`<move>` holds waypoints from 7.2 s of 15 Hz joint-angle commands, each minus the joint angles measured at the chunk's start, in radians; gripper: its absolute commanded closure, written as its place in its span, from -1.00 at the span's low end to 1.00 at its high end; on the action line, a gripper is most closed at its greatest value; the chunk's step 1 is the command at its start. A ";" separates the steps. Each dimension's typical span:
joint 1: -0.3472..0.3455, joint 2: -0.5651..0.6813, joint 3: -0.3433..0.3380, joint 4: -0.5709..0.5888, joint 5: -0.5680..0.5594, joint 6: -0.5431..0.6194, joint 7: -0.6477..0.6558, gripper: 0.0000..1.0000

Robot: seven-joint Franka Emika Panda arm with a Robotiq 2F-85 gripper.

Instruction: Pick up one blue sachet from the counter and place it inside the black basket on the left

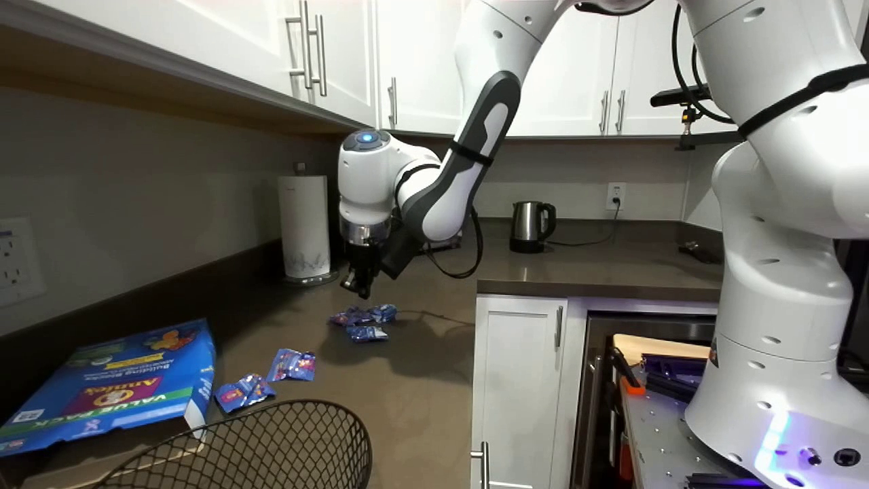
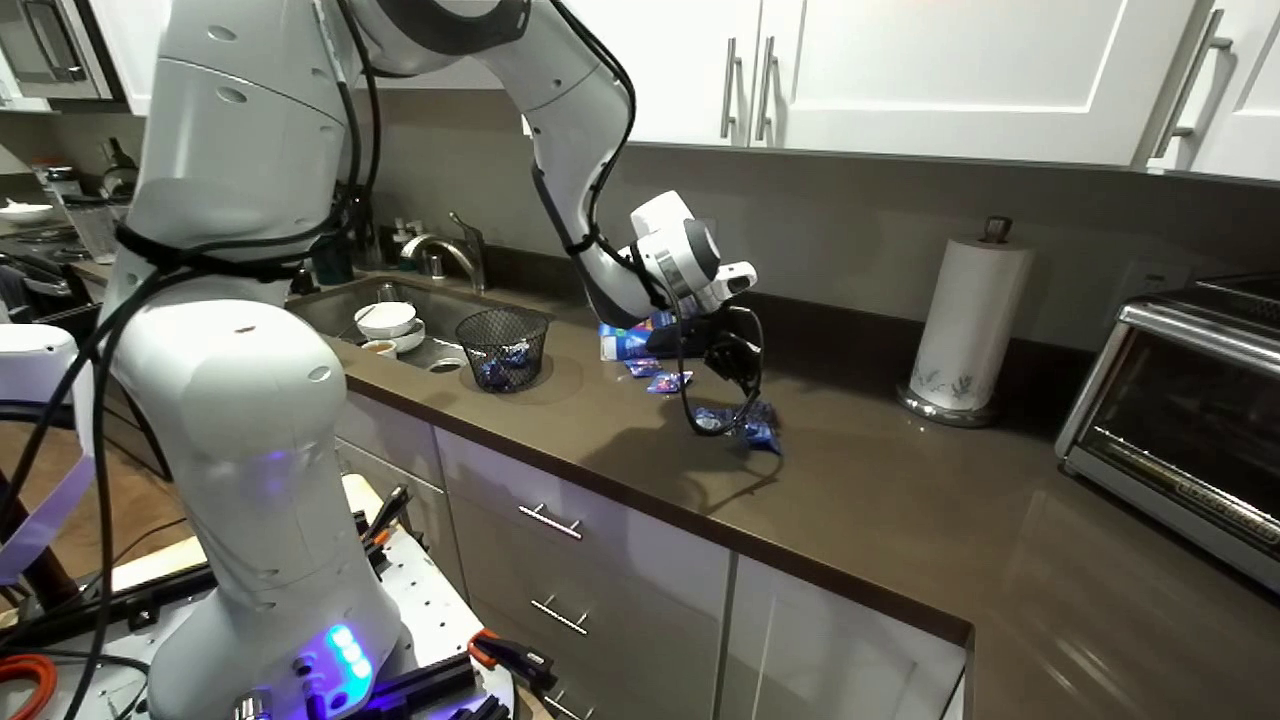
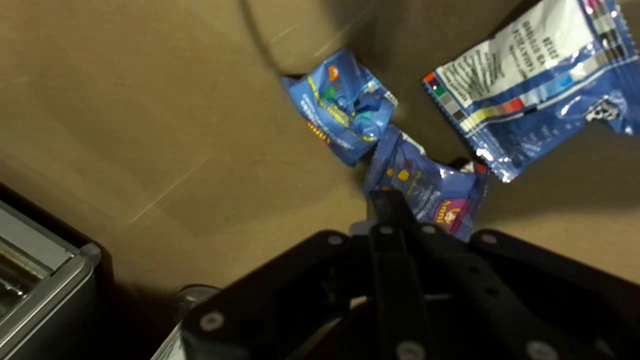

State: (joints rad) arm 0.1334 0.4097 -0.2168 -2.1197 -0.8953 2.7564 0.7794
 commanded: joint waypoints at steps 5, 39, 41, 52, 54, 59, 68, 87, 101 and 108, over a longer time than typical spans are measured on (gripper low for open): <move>-0.021 -0.104 0.007 -0.065 0.013 0.014 -0.080 0.16; -0.146 0.132 0.089 0.093 0.053 0.111 -0.227 0.93; -0.156 0.116 0.098 0.078 0.057 0.106 -0.237 1.00; -0.129 -0.072 0.080 -0.080 -0.031 0.121 -0.172 0.46; -0.131 -0.056 0.069 -0.054 -0.060 0.140 -0.169 0.23; -0.141 0.008 0.063 0.029 -0.073 0.168 -0.186 -0.41; -0.178 0.145 0.110 0.129 0.033 0.125 -0.237 -1.00; -0.285 0.101 0.216 0.072 0.056 0.088 -0.281 0.90; -0.113 -0.379 0.189 -0.437 -0.111 0.069 -0.113 0.89; 0.005 -0.514 0.320 -0.534 0.188 -0.014 -0.274 0.90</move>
State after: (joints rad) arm 0.0924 -0.0222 0.0633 -2.6163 -0.8135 2.8054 0.5952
